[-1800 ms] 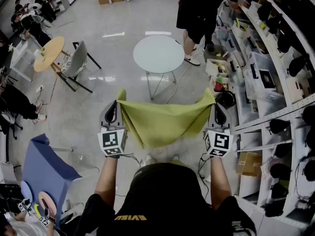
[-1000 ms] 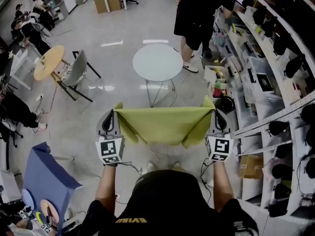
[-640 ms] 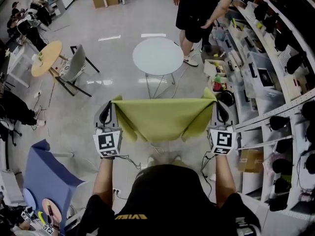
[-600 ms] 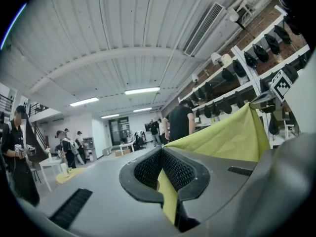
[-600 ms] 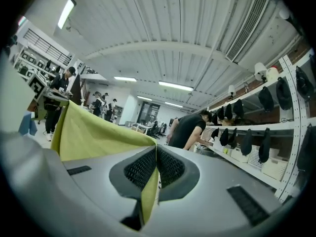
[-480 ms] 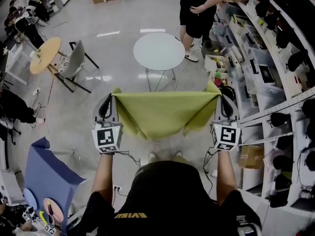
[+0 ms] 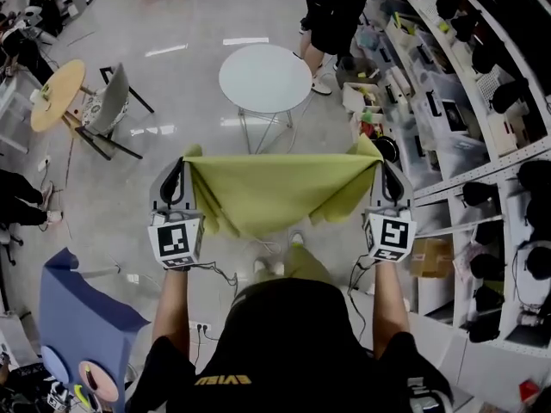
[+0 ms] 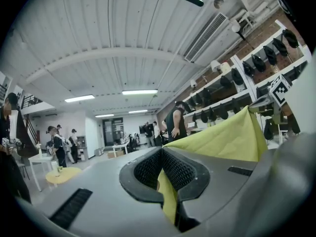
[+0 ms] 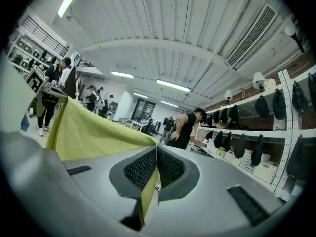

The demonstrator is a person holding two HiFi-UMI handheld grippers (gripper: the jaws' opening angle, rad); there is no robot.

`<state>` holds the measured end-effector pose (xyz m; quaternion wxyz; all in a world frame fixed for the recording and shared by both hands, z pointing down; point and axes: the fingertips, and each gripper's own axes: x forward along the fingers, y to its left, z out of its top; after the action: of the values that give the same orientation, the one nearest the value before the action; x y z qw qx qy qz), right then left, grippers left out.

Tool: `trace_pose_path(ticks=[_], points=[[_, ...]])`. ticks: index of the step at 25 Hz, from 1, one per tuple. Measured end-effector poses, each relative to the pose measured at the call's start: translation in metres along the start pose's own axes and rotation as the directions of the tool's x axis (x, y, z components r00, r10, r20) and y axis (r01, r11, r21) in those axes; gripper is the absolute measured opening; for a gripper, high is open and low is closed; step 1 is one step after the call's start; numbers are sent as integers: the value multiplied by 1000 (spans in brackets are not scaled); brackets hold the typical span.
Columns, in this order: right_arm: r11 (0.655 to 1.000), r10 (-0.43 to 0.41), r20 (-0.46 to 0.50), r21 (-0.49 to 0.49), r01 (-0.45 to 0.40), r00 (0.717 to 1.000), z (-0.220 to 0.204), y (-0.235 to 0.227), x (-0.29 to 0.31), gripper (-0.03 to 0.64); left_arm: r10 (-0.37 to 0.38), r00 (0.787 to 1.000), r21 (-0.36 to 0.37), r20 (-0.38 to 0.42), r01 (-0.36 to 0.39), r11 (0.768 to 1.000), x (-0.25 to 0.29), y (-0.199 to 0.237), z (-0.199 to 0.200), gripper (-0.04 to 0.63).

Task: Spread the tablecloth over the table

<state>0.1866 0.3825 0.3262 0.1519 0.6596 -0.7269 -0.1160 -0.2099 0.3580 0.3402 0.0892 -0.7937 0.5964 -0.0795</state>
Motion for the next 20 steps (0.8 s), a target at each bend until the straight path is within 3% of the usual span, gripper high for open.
trace_pose_path(ticks=[10, 20], points=[[1000, 6, 13, 1, -6, 1000, -2, -8, 46, 5, 12, 1000, 12, 14, -12, 1000, 45, 10, 4, 18], [1000, 20, 32, 23, -21, 999, -12, -51, 134, 5, 40, 999, 7, -3, -40, 999, 135, 1, 10, 17]])
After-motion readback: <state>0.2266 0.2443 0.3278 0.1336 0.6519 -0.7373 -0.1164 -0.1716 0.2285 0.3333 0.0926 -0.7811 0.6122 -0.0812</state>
